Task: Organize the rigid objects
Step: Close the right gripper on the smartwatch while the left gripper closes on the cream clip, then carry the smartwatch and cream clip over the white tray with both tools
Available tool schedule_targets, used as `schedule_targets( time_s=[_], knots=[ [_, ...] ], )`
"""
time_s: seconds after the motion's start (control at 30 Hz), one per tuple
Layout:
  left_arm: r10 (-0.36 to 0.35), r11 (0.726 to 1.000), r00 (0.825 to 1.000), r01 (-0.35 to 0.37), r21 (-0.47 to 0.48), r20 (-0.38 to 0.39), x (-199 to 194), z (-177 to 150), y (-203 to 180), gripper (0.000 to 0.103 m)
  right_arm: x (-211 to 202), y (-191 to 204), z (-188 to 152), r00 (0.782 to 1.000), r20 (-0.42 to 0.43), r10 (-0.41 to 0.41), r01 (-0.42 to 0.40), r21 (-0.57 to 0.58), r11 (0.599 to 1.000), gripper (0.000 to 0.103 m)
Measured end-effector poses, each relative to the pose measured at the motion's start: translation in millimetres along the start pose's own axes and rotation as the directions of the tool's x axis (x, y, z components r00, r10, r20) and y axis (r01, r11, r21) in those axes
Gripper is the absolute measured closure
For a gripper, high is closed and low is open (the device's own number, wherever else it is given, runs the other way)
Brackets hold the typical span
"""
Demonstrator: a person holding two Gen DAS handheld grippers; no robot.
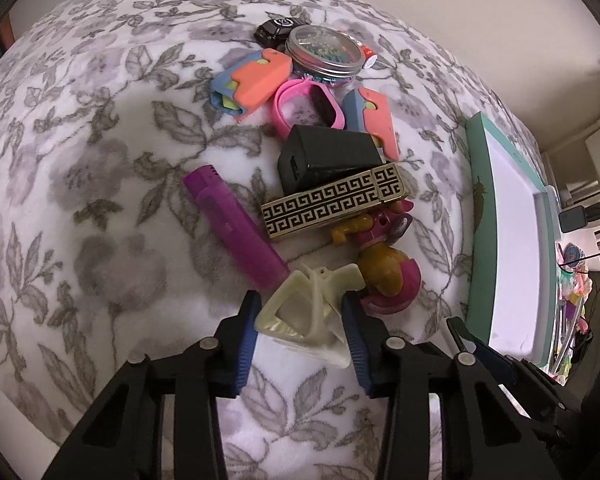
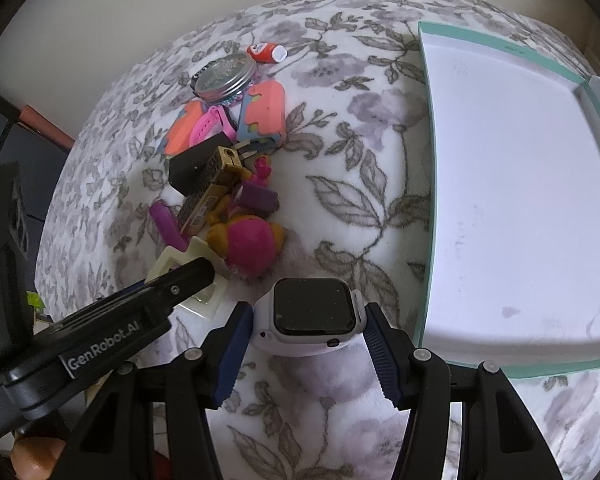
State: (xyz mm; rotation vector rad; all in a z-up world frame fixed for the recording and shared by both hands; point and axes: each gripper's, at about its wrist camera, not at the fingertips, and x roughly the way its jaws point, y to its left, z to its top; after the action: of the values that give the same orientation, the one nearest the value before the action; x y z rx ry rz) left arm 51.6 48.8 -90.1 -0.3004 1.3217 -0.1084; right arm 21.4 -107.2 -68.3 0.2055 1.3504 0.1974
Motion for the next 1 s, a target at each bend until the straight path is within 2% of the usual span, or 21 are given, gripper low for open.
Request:
schedule_targets(
  time_s=[0.1, 0.3, 0.47, 0.53, 0.7, 0.83, 1.0],
  knots=[
    [-0.004, 1.0, 1.0, 0.005, -0.012, 0.007, -6, -2, 2, 0.066, -6, -2, 0, 1.0, 0.017, 0.014, -0.014, 0.002, 1.0, 0.043],
    [-0.009, 0.999, 1.0, 0.009, -0.038, 0.022, -21, -7, 9, 0.067, -17, -9, 1, 0.998, 0.053, 0.028, -0.03, 0.027, 0.999, 0.043],
    [-0.023, 0.999, 0.997, 0.027, -0.048, 0.073, -45, -8, 9, 0.067, -40, -16, 4, 0.989, 0.135, 0.061, -0.07, 0.062, 0.996, 0.043],
    [-0.019, 0.999, 0.994, 0.024, -0.048, 0.109, -59, -5, 5, 0.067, -53, -20, 6, 0.982, 0.181, 0.048, -0.062, 0.077, 0.995, 0.043],
    [-0.041, 0.999, 0.978, 0.045, -0.016, 0.204, -98, 9, -22, 0.067, -93, -34, 18, 0.949, 0.314, -0.012, -0.029, 0.127, 0.992, 0.043],
    [-0.036, 0.999, 0.96, 0.03, 0.028, 0.277, -119, 26, -62, 0.067, -129, -44, 27, 0.911, 0.401, -0.099, 0.033, 0.17, 0.985, 0.043],
    [-0.064, 0.998, 0.953, 0.054, 0.041, 0.295, -120, 43, -104, 0.067, -159, -64, 42, 0.868, 0.456, -0.195, 0.083, 0.253, 0.964, 0.043]
  ],
)
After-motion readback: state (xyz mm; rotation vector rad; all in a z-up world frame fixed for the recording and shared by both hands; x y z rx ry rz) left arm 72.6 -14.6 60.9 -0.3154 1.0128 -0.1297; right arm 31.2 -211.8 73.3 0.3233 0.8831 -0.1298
